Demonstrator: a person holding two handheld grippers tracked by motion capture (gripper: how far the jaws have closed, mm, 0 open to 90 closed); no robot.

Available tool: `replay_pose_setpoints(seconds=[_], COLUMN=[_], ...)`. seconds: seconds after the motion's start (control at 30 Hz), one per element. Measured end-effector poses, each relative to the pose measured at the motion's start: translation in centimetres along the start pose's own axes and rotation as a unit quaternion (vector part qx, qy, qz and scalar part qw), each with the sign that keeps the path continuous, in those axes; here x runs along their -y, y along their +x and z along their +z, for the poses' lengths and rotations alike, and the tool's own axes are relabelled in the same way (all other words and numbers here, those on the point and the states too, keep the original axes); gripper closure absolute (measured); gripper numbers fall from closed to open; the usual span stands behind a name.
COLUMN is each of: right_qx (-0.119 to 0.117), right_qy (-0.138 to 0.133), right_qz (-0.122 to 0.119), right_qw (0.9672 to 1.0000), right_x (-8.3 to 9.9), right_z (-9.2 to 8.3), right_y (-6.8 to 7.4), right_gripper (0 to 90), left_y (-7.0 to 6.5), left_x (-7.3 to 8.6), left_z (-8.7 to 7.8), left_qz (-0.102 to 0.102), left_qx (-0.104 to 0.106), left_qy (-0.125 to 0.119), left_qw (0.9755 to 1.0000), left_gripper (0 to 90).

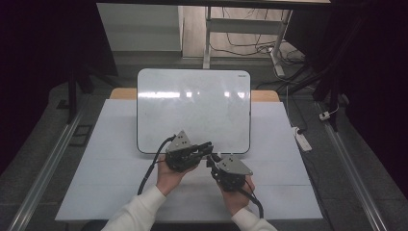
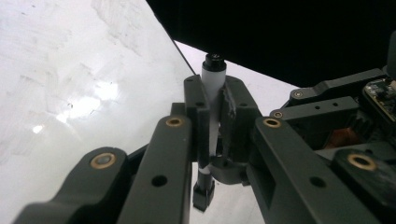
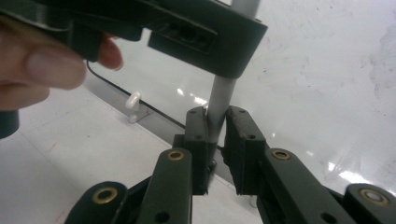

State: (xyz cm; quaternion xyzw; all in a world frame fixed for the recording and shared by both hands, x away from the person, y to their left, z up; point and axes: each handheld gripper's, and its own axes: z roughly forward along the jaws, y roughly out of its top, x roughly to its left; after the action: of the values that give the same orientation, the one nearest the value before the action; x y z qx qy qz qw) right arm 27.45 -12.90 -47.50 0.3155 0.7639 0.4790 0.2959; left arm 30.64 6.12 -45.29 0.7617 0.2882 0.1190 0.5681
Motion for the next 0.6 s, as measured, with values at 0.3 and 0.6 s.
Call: replay_pose_setpoints(seconds=[0.3, 0.6], right_qx=[0.014, 0.024], right_qy=[0.006, 0.016], right_qz=[-0.014, 0.004], right_qw=[0.9998, 0.9996], right_x=[-0.1, -0.7], right_z=[-0.1, -0.6], right_y=[-0.5, -2.8], right_gripper=[81.1, 81.2], left_y=[-0.2, 0.9], left_x=[0.2, 0.4], left_z=[0.1, -2.1], left_qz=[-0.005, 0.006], left_qx=[0.004, -0.014], left_qy=[-0.005, 0.005], left_qw=[1.0, 0.9999], left_gripper=[81.2, 58.7])
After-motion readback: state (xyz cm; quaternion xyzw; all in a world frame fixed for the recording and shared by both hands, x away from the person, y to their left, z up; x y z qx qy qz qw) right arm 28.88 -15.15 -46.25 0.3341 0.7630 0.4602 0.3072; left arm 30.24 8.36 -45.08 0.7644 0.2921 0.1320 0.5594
